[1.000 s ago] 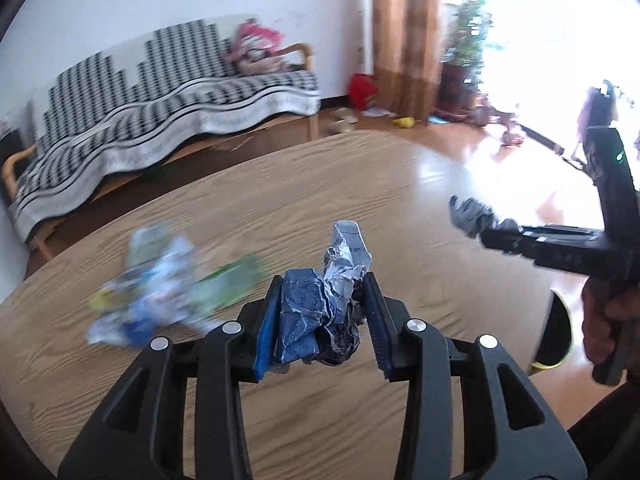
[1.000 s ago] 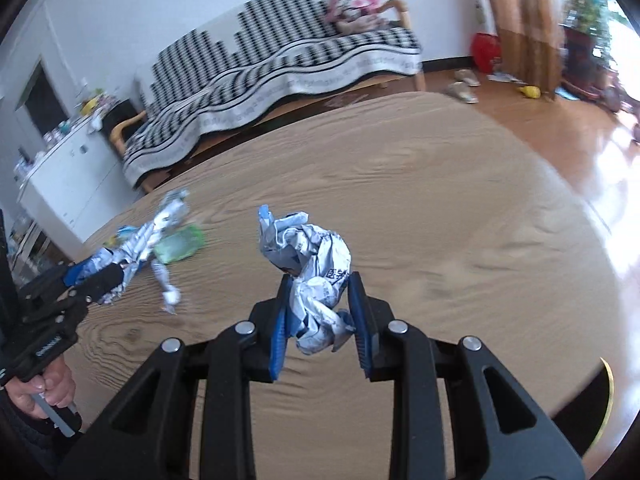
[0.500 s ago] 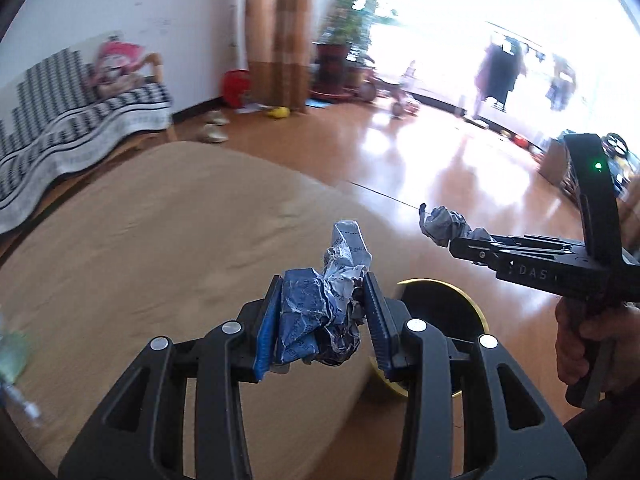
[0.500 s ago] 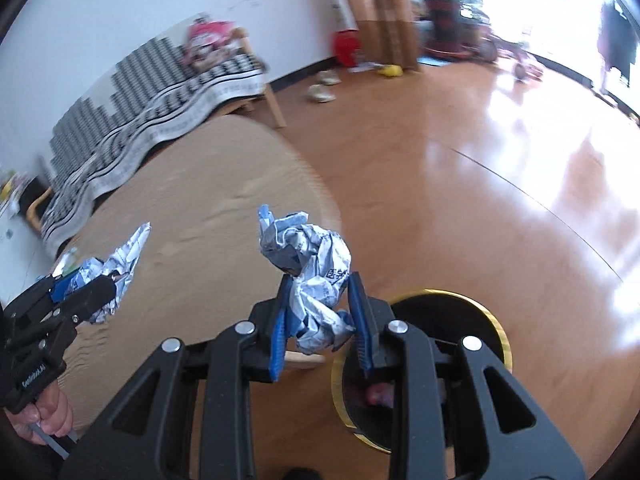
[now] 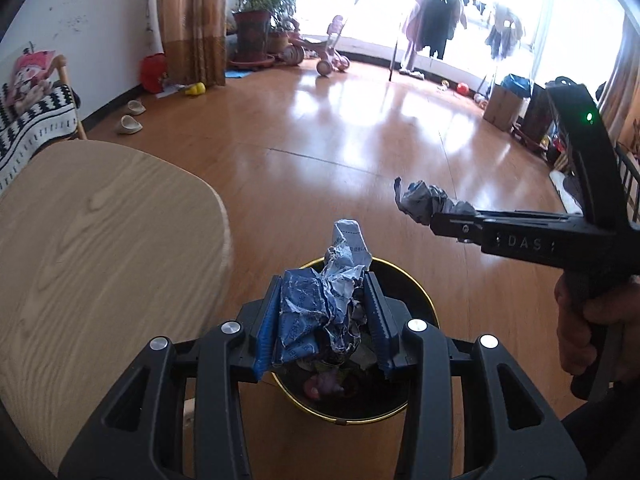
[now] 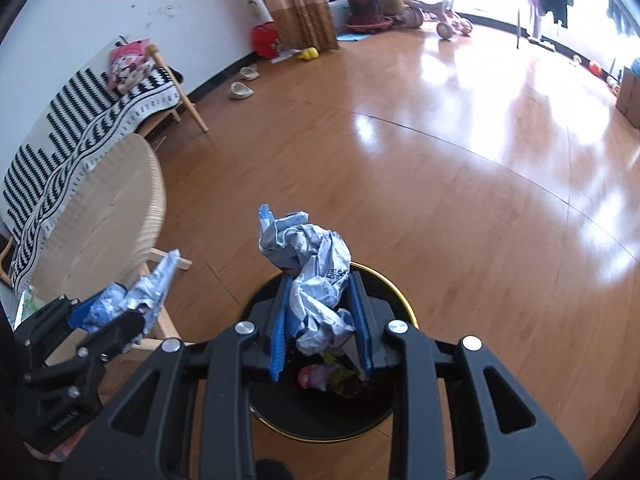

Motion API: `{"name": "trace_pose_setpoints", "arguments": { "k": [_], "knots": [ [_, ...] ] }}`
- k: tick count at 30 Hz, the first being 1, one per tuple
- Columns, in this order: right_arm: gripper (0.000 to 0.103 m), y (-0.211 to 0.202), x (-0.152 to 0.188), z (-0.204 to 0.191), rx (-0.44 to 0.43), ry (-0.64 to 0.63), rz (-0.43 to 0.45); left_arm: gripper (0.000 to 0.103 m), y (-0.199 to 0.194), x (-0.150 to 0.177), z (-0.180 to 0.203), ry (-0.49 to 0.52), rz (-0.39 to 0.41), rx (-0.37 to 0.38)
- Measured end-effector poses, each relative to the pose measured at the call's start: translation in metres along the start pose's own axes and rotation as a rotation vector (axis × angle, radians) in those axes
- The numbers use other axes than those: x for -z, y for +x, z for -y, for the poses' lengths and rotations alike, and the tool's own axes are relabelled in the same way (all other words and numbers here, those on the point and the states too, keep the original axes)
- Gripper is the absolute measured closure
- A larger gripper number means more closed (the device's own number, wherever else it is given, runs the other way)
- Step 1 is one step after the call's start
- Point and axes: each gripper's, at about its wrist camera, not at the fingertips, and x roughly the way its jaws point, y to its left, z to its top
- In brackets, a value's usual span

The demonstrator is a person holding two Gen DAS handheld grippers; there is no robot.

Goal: Collect trash
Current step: 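Carry both crumpled items to the black bin and open both tools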

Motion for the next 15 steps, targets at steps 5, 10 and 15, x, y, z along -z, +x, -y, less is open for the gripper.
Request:
{"name": "trace_pose_setpoints", "arguments": {
  "k": [5,10,15],
  "knots": [
    [0.075,0.007,0.000,0.007,0.010,0.006,-0.011,0.063,0.038,0.007,0.004,0.007,-0.083,0.035],
    [0.075,0.013,-0.002,0.008,0.012,0.013,-0.022,0.063,0.058,0.011,0.008,0.039,-0.125,0.028],
    [0.075,0.017,-0.008,0.009,0.015,0.014,-0.025,0.057,0.062,0.005,0.013,0.047,-0.122,0.053]
  ]
}}
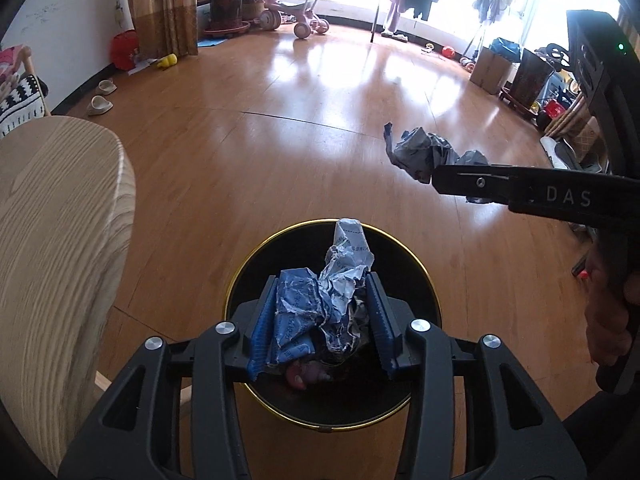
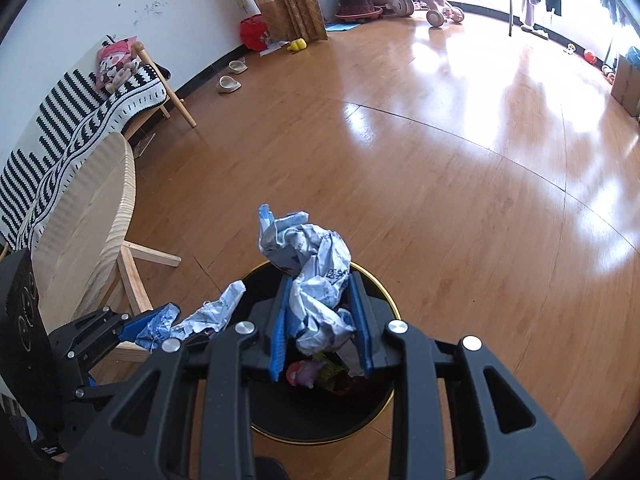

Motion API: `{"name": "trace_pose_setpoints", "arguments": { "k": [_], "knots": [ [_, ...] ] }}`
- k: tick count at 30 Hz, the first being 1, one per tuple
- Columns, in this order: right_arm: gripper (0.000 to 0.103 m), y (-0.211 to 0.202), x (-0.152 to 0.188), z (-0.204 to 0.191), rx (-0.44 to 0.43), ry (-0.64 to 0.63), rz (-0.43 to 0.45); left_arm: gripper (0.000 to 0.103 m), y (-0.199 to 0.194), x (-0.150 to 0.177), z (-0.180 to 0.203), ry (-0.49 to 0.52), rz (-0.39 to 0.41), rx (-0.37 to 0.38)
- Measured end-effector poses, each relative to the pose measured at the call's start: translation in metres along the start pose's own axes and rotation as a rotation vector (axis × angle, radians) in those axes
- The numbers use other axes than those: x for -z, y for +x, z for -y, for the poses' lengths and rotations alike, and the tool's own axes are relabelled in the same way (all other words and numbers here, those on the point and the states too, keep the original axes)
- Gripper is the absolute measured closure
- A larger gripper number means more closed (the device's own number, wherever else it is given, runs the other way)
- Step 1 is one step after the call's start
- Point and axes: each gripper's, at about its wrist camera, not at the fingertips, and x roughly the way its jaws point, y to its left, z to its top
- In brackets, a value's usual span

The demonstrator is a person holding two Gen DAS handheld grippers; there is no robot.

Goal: Collect trash
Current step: 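Carry both crumpled items to the black bin and open both tools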

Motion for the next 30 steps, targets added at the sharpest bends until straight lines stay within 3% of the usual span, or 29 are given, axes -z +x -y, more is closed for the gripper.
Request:
{"name": "trace_pose_setpoints", "arguments": {
  "k": [4,22,25,27,30],
  "knots": [
    [0.075,0.001,0.001,-0.003,0.003,0.006,-0.007,0.038,-0.002,0.001,0.001,0.008,0.003,0.004],
    [0.075,0.003,0.002,-0.003,-0.015,-0.001,-0.012,0.033,-0.024,0.002,0.006,0.020,0.034,0.008],
    [0.065,0.003,0.001,-0.003,-0.014,0.009,-0.011,0.030,-0.035,0.002,0.007,0.021,0.047,0.019],
    [0.050,0.000,0.000,-0.003,-0.020,0.017,0.006,0.027,-0.043,0.002,0.008,0.022,0.061,0.020],
    [0.045,-0.004,0.000,-0.007,-0.026,0.019,0.019,0.024,-0.057,0.004,0.009,0.024,0.083,0.015]
  ]
}}
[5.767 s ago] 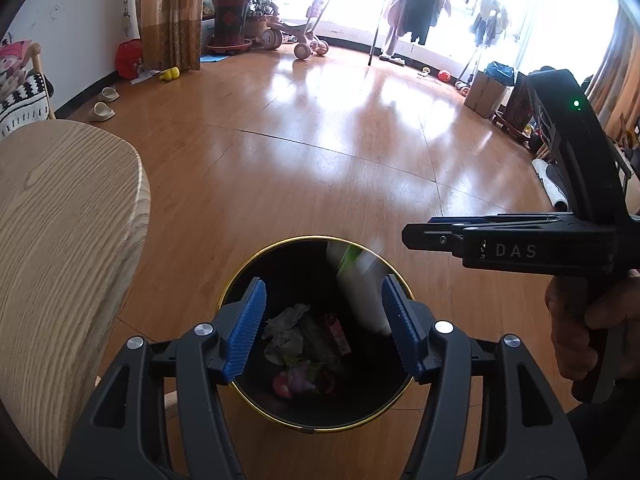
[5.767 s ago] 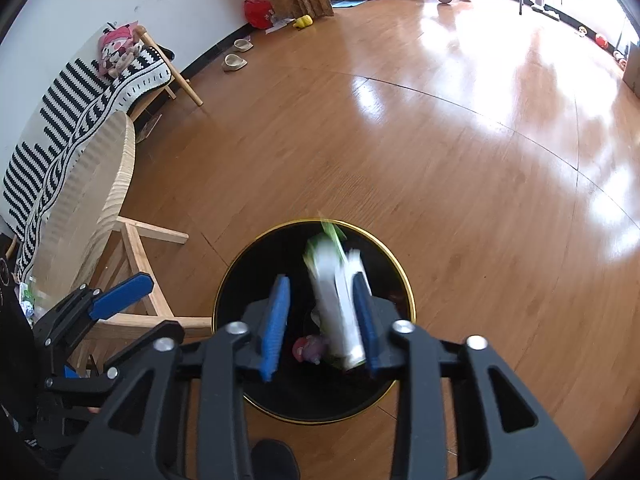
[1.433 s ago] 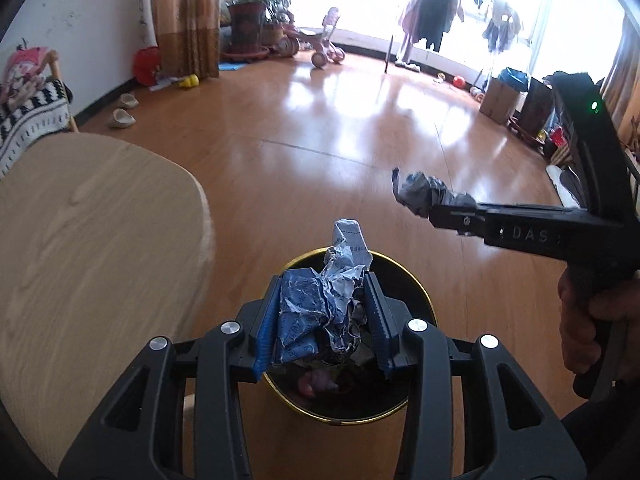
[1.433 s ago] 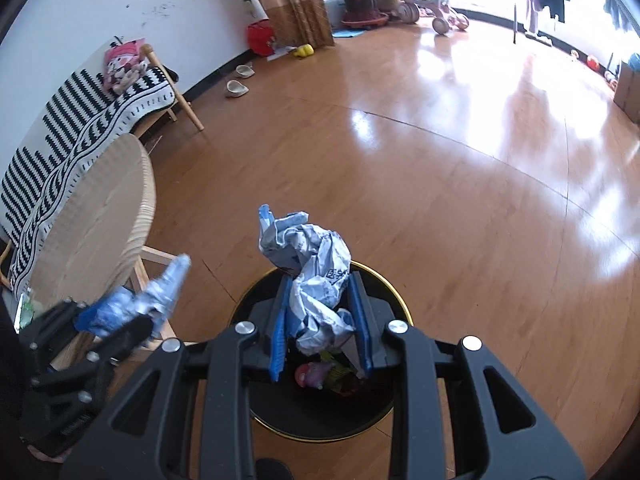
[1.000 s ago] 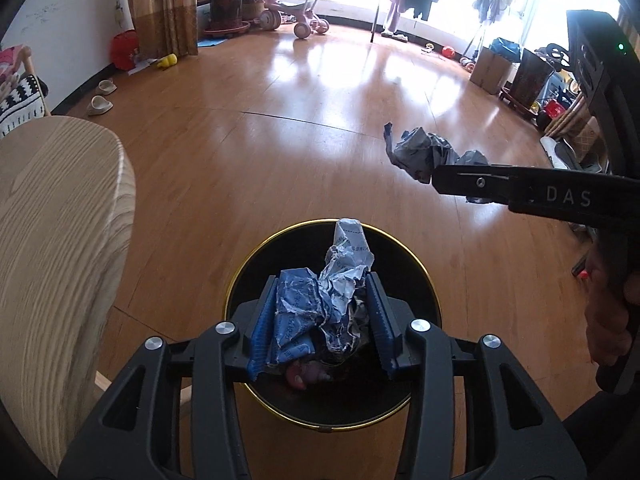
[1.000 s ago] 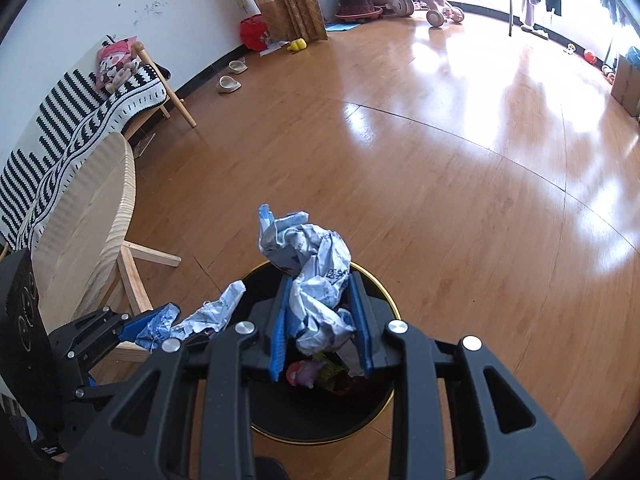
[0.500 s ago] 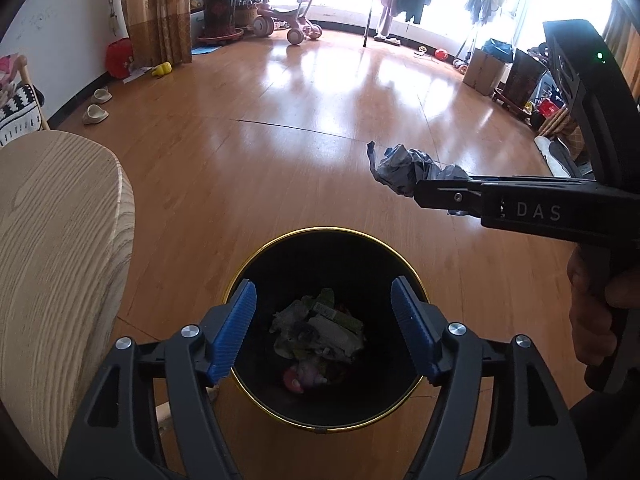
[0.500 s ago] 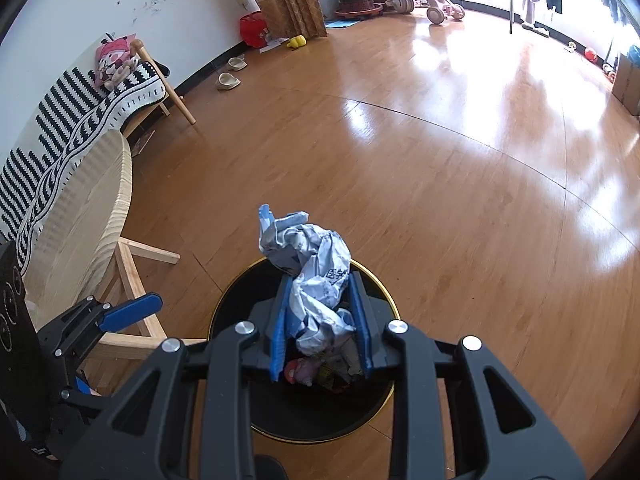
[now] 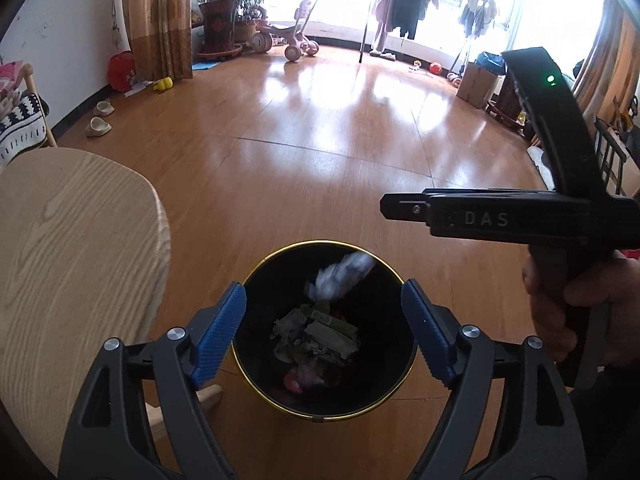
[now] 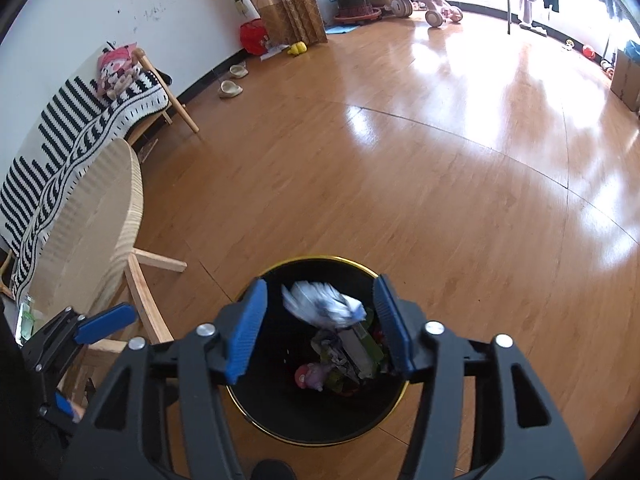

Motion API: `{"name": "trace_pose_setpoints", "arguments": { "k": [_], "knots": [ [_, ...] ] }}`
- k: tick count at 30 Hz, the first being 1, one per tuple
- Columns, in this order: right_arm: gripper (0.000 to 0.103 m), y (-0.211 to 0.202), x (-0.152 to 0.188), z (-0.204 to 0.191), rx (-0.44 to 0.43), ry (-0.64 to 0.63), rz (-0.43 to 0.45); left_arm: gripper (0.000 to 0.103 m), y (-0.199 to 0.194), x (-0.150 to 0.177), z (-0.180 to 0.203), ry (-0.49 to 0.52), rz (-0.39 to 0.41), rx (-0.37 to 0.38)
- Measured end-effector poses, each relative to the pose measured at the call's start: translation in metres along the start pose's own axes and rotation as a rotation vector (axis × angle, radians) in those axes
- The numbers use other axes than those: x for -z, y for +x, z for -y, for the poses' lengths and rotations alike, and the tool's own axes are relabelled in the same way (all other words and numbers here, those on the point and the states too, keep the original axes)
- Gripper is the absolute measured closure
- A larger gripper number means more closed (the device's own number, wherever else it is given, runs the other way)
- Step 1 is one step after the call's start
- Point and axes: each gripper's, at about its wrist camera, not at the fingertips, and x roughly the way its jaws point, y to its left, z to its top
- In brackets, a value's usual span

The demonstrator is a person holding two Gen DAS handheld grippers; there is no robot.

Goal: Collect trash
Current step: 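Carry both crumpled items to the black bin and open both tools, then move both open tools back over the table toward the remaining trash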

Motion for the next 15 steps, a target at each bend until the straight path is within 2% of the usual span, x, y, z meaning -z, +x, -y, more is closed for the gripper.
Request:
{"name": "trace_pose_setpoints", "arguments": {
  "k": [7,10,15],
  "knots": [
    [0.045,-0.008,-0.002,-0.037,-0.038,-0.041,0.012,0.019,-0.051,0.003,-0.018,-0.025,0.071,-0.047],
    [0.043,-0.014,-0.004,-0.075,-0.094,-0.087,0.026,0.018,-0.082,0.012,-0.041,-0.063,0.110,-0.105],
    [0.042,-0.015,0.001,-0.153,-0.194,-0.191,0.022,0.014,-0.147,0.036,-0.095,-0.208,0.184,-0.230]
  ]
}}
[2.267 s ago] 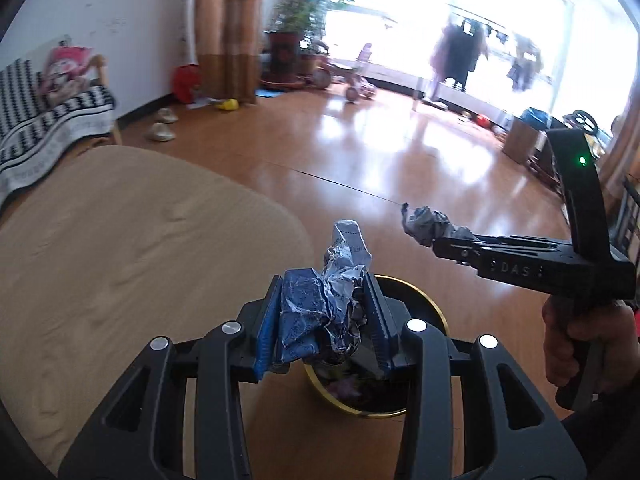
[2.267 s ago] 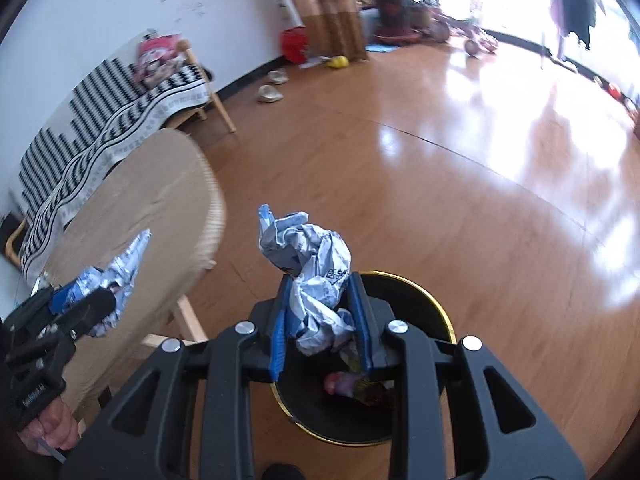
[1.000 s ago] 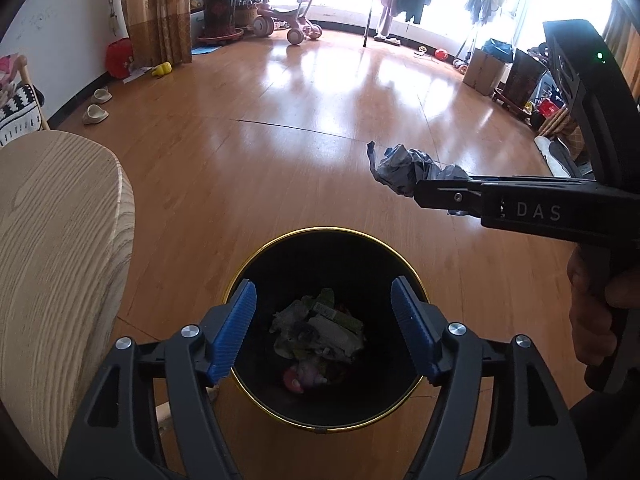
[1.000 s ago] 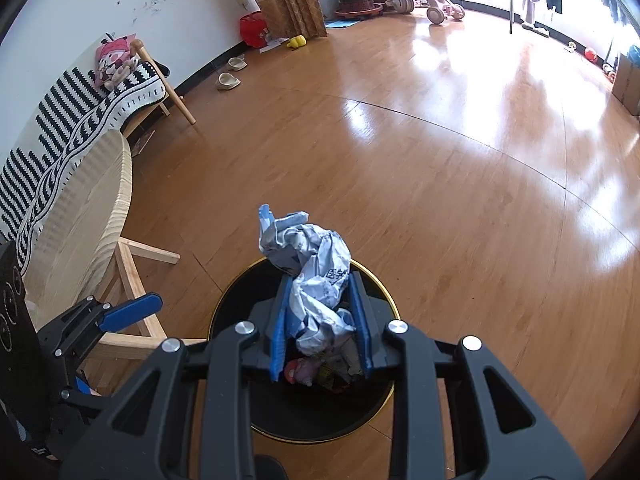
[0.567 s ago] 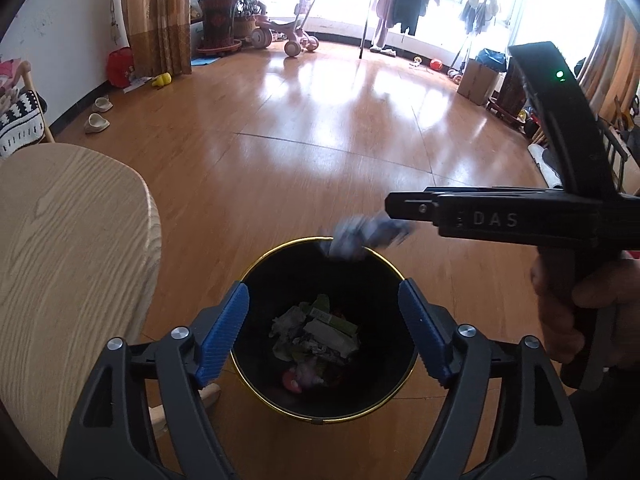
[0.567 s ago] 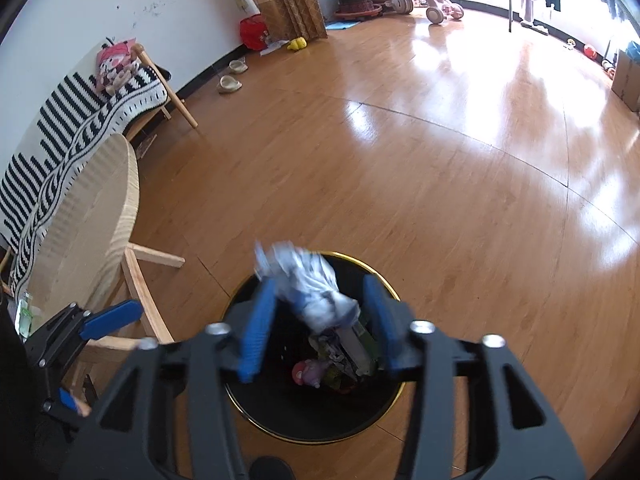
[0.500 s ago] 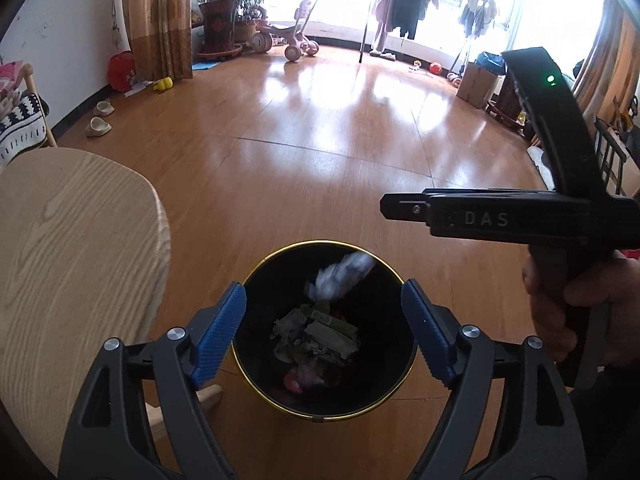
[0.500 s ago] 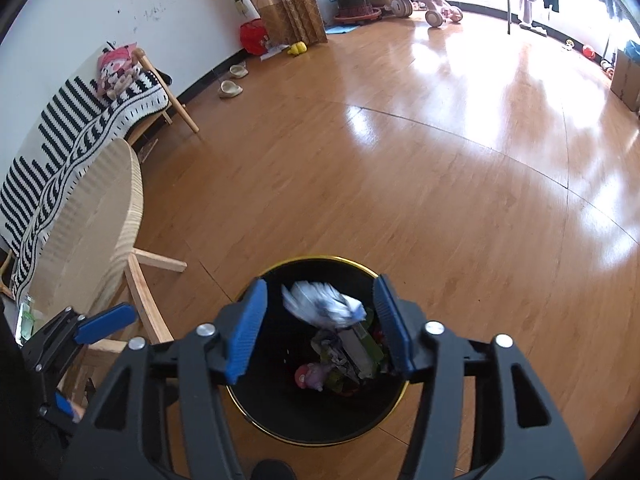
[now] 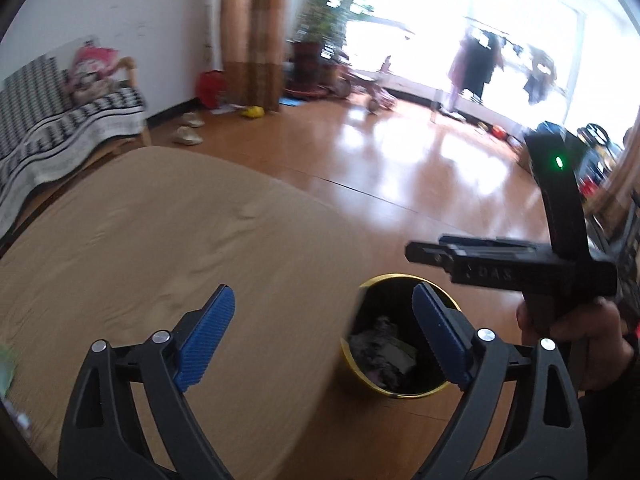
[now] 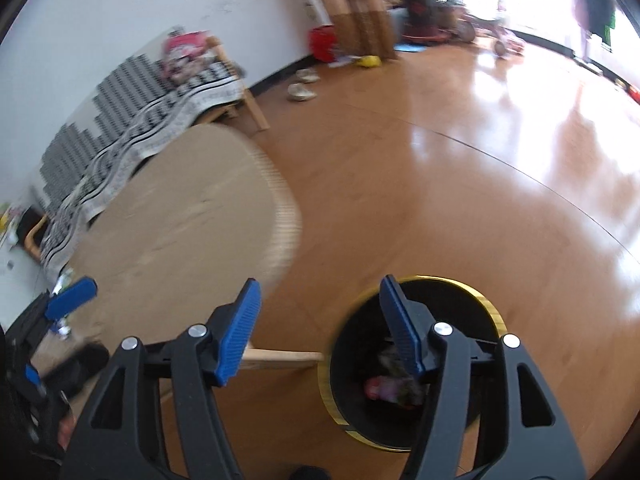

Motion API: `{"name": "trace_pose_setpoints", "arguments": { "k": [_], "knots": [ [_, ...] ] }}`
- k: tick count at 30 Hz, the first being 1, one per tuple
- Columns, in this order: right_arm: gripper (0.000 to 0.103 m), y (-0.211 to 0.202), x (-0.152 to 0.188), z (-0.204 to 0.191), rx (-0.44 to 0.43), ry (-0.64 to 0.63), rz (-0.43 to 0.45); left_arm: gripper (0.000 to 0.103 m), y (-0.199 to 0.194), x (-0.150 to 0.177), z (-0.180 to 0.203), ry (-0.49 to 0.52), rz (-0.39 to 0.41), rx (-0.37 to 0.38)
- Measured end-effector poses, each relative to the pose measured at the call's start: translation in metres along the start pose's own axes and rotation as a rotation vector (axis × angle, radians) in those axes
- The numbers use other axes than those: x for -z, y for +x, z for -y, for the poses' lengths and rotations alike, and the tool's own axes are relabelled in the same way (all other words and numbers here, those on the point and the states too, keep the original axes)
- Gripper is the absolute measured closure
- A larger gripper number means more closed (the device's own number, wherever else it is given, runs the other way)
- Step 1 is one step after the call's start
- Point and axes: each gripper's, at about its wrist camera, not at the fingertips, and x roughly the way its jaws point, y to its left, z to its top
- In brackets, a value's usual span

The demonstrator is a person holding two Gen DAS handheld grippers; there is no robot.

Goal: Collect trash
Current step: 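Move both open tools back over the table toward the remaining trash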

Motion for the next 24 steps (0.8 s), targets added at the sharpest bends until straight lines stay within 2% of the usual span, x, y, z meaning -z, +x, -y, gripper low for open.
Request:
{"name": "trace_pose_setpoints", "arguments": {
  "k": [6,12,15,18,21,24],
  "knots": [
    [0.042,0.025,0.000,-0.111,-0.137,-0.139,-0.037,0.014,-0.070,0.020,-0.098,-0.175,0.058,-0.199],
    [0.042,0.055,0.016,-0.228,-0.273,-0.274,-0.111,0.012,-0.135,0.058,-0.199,-0.388,0.078,-0.415],
    [0.042,0.068,0.028,-0.280,-0.314,-0.354,-0.146,0.011,-0.165,0.074,-0.236,-0.432,0.093,-0.521],
    [0.042,0.080,0.043,-0.327,-0.337,-0.432,-0.177,0.011,-0.187,0.088,-0.271,-0.430,0.102,-0.619],
    [0.042,0.089,0.060,-0.361,-0.345,-0.502,-0.199,0.011,-0.195,0.100,-0.297,-0.422,0.096,-0.668],
    [0.042,0.099,0.076,-0.383,-0.349,-0.559,-0.216,0.011,-0.193,0.112,-0.319,-0.429,0.077,-0.670]
  ]
}}
